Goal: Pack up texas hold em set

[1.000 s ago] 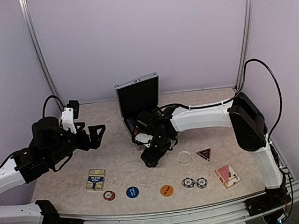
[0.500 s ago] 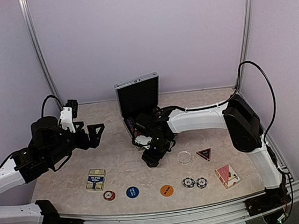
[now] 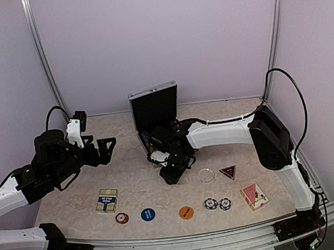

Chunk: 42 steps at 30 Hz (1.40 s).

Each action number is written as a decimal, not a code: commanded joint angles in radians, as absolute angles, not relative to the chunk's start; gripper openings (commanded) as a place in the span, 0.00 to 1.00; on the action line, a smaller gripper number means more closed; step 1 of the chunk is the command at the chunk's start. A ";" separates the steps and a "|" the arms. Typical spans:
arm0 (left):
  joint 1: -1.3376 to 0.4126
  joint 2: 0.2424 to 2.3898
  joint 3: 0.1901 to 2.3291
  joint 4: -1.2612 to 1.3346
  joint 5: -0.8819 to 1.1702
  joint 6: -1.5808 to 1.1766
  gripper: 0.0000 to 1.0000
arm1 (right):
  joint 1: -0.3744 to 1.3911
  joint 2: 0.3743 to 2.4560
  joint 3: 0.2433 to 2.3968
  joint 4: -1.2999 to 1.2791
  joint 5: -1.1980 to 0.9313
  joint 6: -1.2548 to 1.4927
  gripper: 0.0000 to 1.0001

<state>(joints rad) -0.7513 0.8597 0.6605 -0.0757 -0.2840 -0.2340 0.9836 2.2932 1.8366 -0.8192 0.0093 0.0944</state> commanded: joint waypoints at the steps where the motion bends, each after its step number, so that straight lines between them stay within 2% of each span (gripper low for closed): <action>1: -0.744 0.856 0.643 -0.050 -0.270 -0.241 0.99 | 0.986 2.328 1.844 -0.833 0.019 0.090 0.45; 7: -0.741 0.860 0.644 -0.052 -0.268 -0.250 0.99 | 0.988 2.333 1.848 -0.828 0.011 0.089 0.33; 13: -0.734 0.870 0.658 -0.068 -0.261 -0.269 0.99 | 0.987 2.327 1.838 -0.813 0.013 0.089 0.00; 30: -0.699 0.899 0.669 -0.051 -0.179 -0.296 0.99 | 0.986 2.249 1.829 -0.774 0.040 0.088 0.00; 42: -0.699 0.925 0.685 -0.064 -0.138 -0.339 0.99 | 0.988 2.174 1.732 -0.701 0.047 0.073 0.00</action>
<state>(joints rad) -0.7063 0.9112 0.6605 -0.0753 -0.1726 -0.3096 0.9836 2.2597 1.7782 -0.7551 0.0311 0.0933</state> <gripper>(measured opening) 0.990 0.402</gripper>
